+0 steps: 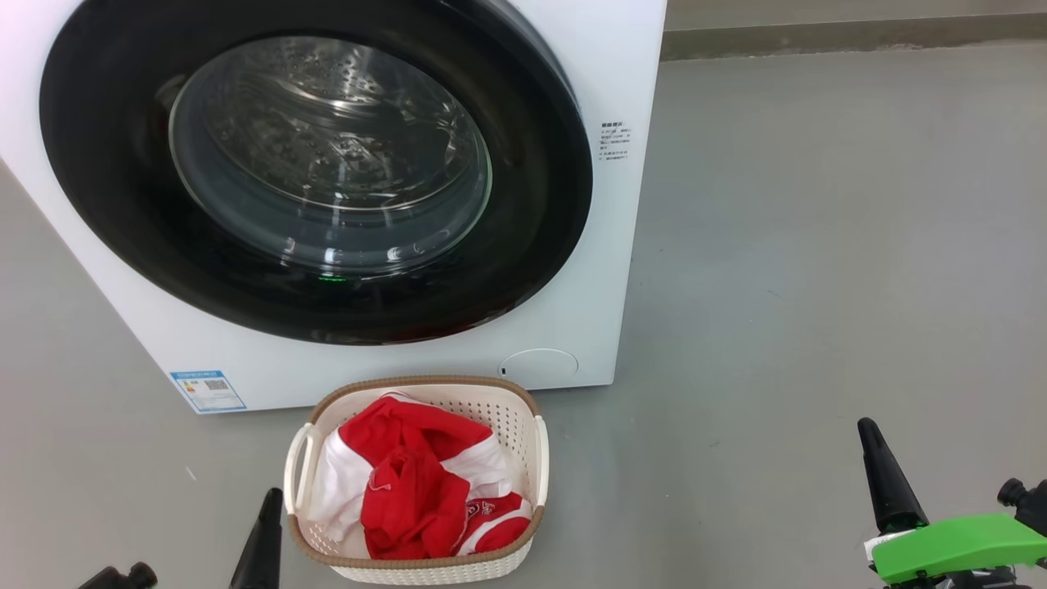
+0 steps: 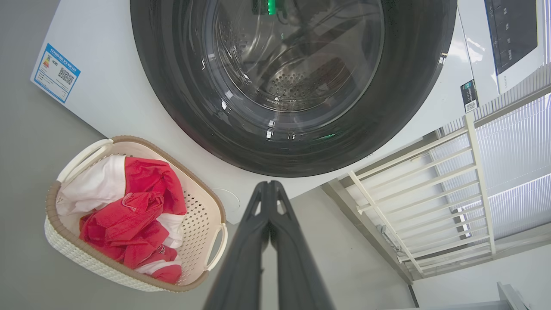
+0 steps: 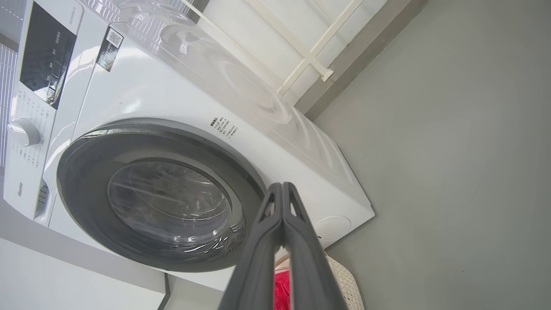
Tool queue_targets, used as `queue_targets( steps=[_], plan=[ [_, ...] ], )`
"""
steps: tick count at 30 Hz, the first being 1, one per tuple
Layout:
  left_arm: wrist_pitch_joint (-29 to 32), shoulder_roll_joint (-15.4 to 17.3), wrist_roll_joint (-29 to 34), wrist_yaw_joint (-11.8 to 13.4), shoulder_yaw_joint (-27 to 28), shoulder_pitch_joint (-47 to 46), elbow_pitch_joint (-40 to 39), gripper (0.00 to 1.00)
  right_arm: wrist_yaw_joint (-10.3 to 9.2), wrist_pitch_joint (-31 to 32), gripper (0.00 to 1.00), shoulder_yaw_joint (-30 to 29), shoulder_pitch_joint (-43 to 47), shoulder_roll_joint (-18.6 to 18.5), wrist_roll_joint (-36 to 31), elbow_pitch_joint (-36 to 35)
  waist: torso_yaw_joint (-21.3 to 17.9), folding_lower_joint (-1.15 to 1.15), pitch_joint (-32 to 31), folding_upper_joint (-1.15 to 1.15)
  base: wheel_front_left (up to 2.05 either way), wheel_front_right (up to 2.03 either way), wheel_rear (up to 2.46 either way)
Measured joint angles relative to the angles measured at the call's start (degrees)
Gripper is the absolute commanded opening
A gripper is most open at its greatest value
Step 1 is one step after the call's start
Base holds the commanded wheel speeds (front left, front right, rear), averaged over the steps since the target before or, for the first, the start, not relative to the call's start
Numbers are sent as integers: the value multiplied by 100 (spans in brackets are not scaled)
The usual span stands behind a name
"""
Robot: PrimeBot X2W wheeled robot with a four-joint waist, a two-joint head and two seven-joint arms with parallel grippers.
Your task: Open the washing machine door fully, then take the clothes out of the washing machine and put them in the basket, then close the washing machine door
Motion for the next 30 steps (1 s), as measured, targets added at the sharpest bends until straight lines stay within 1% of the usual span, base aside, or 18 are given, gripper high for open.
queue_targets(
  steps=[30],
  plan=[
    [492,0,-1918,-126,190,-255,153,0,-2,521,0,-90,-277,-46,1965,151,-10,0,18,0,0,0,0]
  ],
)
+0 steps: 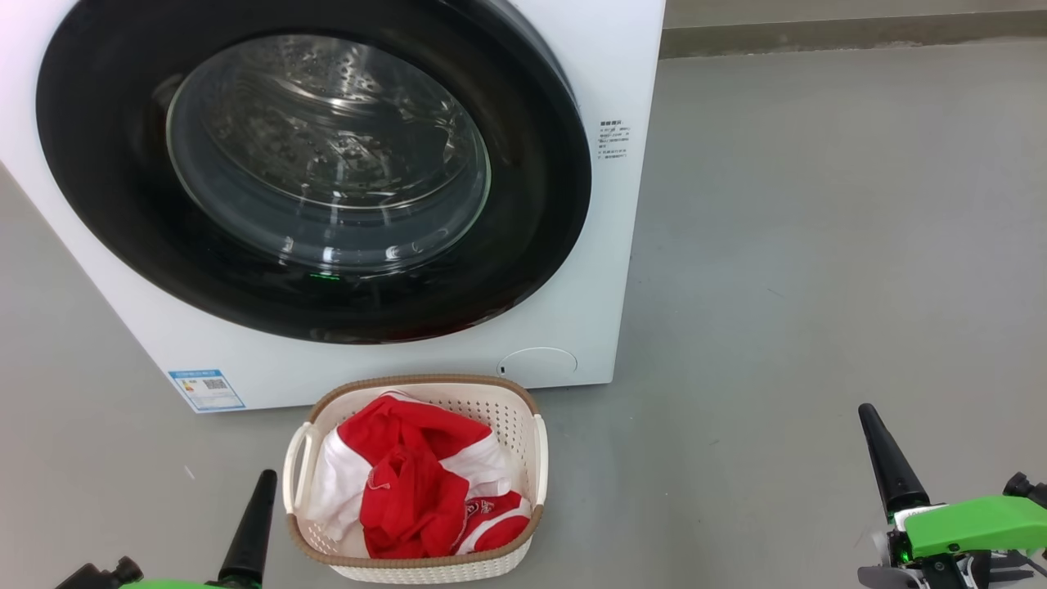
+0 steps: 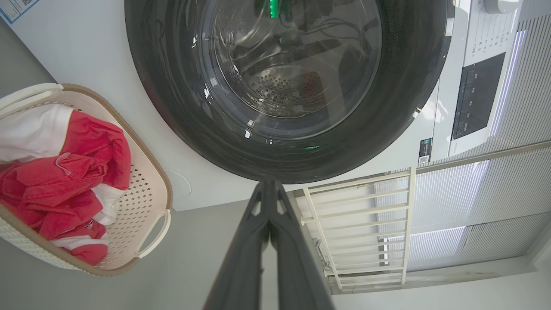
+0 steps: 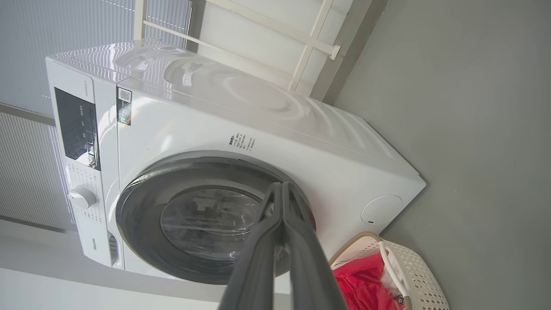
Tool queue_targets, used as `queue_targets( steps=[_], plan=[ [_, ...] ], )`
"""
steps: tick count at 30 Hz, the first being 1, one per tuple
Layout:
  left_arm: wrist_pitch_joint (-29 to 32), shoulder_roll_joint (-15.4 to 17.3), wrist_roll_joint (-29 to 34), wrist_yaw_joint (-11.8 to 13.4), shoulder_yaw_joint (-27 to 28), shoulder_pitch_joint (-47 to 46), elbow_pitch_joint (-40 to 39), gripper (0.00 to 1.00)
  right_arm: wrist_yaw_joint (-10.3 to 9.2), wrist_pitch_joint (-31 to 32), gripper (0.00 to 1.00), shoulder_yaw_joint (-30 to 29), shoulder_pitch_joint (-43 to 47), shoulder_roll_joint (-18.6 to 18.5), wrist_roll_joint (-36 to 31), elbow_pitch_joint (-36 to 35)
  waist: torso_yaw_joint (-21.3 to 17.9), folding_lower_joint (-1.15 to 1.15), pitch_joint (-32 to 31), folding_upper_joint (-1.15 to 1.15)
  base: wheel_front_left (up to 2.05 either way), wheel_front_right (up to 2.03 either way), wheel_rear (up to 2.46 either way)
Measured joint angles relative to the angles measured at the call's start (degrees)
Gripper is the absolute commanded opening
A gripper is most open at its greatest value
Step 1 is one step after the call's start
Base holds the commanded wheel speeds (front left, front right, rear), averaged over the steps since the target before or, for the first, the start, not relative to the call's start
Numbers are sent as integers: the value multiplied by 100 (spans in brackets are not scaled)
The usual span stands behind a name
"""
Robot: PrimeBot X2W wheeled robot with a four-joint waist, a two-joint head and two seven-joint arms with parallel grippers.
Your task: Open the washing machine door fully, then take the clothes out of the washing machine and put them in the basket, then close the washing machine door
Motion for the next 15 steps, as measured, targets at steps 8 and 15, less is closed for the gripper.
queue_targets(
  steps=[8,15],
  plan=[
    [113,0,-541,-49,43,-92,41,0,0,135,0,-32,-117,-10,465,46,-3,0,5,0,0,0,0],
    [224,0,-993,-93,80,-117,86,0,-1,250,0,-47,-187,-15,944,90,-5,0,9,0,0,0,0]
  ],
)
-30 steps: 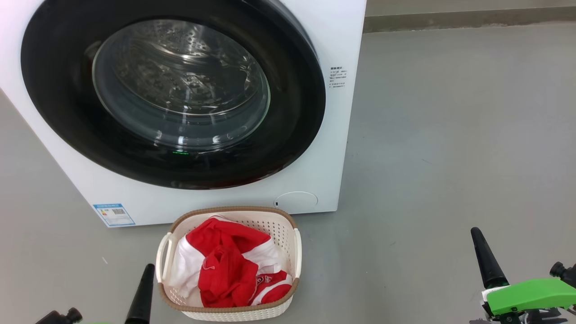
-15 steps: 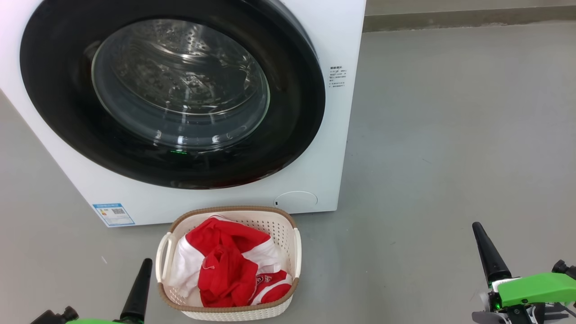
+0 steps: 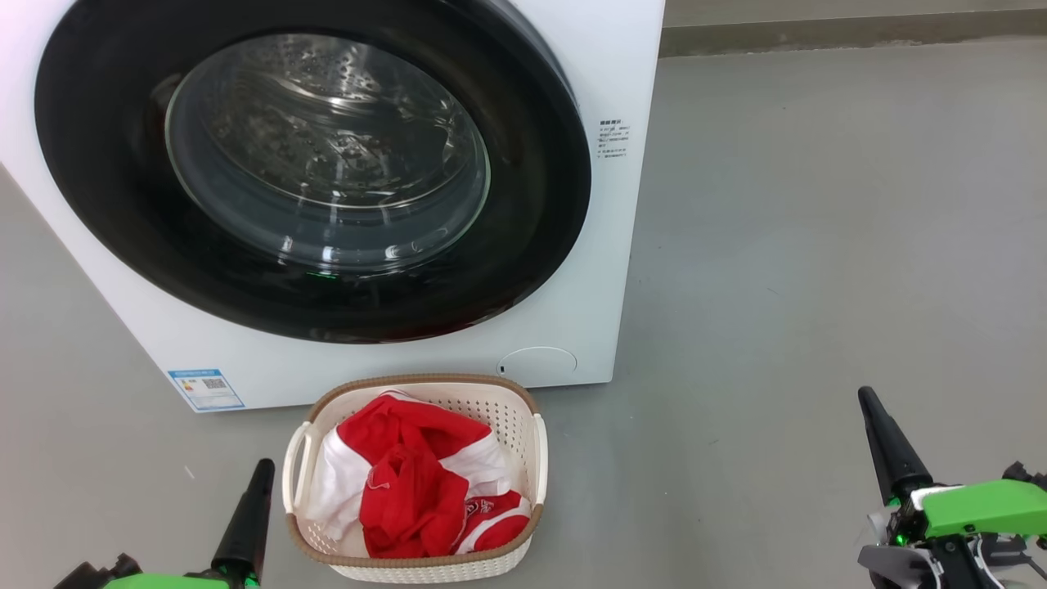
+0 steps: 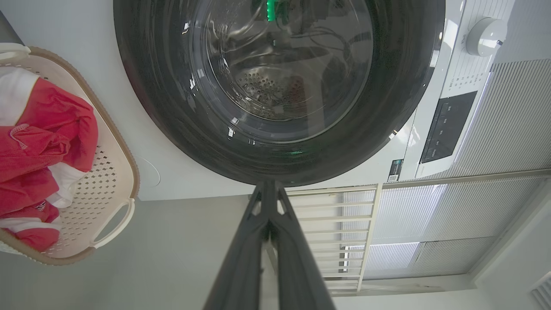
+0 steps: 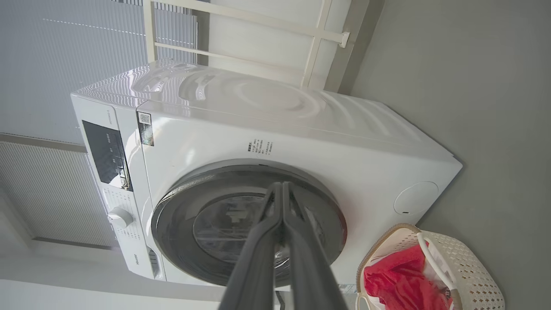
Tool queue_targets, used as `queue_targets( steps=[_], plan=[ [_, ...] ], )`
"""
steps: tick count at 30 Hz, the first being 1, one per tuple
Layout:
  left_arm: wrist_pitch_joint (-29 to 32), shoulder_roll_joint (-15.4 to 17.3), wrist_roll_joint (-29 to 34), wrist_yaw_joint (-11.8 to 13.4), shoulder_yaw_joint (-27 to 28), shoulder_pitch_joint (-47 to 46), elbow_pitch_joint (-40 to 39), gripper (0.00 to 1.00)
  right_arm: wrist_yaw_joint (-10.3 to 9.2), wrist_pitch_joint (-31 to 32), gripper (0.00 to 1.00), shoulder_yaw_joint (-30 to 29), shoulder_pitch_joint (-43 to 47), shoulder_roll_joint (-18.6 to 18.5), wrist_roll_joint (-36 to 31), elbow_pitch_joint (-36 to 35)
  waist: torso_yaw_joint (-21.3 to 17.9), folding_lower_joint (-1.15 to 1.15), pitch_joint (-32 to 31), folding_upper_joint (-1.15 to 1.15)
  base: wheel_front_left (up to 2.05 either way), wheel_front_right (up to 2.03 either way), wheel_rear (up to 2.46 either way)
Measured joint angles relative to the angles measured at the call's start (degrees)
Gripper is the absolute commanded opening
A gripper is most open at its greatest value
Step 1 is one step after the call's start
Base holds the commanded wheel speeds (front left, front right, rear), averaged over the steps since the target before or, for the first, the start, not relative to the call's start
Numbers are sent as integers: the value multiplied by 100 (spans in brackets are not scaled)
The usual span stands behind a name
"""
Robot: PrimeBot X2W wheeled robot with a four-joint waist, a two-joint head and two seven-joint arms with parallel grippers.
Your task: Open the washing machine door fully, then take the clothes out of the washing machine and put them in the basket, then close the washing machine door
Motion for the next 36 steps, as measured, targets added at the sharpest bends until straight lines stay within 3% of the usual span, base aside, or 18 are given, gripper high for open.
queue_targets(
  steps=[6,36],
  plan=[
    [108,0,-402,-47,42,-100,26,0,0,119,0,-13,-80,-32,436,29,-2,0,4,0,0,0,0],
    [109,0,-424,-47,47,-100,32,0,-5,127,0,-36,-112,-31,454,31,-2,0,4,0,0,0,0]
  ],
)
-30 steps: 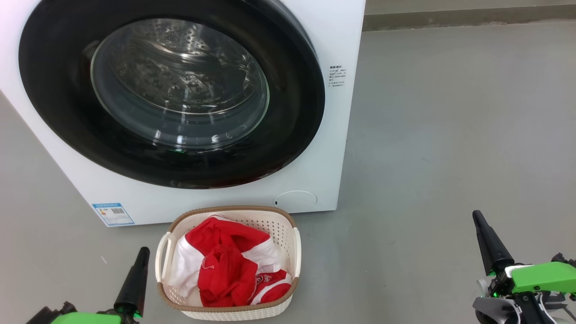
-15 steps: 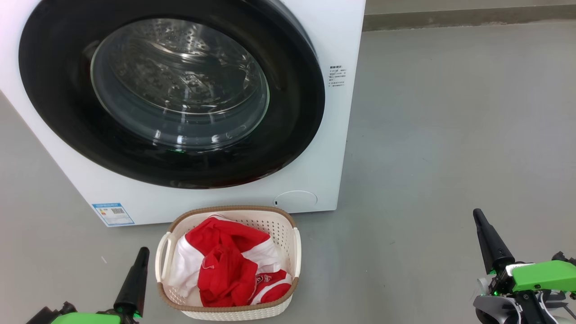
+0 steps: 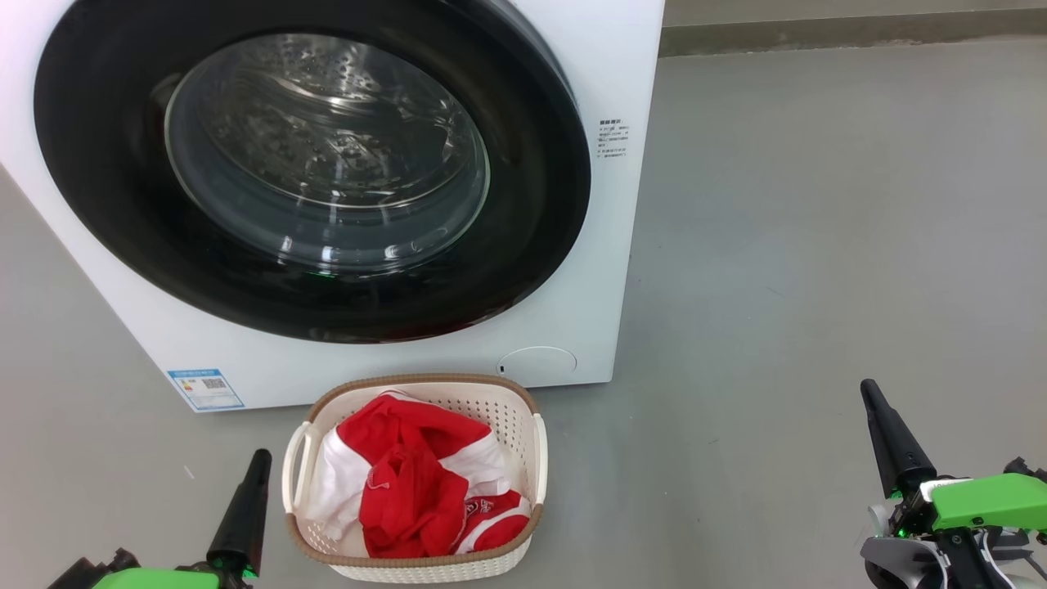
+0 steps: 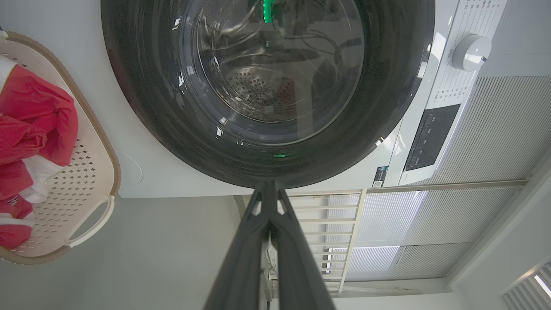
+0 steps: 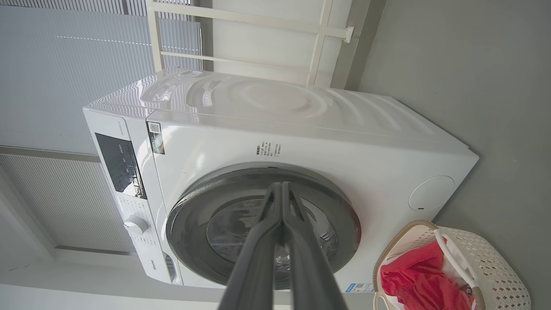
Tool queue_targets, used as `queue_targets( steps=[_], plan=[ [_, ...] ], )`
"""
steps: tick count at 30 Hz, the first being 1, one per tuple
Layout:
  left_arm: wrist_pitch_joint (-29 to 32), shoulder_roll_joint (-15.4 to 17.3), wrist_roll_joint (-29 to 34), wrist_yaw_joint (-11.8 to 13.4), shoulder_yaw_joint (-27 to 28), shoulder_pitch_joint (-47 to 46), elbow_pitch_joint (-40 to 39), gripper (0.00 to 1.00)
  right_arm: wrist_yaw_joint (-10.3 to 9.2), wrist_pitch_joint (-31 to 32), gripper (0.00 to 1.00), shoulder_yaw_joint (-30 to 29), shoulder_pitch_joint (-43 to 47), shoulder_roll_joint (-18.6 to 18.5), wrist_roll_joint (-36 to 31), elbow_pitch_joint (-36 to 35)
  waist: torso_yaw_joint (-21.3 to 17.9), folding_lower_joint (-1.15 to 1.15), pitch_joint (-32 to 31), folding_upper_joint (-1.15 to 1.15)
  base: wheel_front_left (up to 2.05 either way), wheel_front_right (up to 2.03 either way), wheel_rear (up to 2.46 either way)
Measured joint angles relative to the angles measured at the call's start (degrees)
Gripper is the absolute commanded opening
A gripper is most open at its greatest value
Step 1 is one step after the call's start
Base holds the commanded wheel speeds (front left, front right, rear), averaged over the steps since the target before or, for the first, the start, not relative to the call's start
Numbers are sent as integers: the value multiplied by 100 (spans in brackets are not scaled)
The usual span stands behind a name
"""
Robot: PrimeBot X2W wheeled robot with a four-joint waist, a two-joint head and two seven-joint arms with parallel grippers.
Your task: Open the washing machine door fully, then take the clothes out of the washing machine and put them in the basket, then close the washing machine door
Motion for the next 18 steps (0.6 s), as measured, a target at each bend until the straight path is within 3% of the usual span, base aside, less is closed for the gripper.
queue_targets(
  steps=[18],
  plan=[
    [0,0,0,0,0,0,0,0,0,7,0,-11,-1,2,-1,1,0,0,0,0,0,0,0]
  ],
)
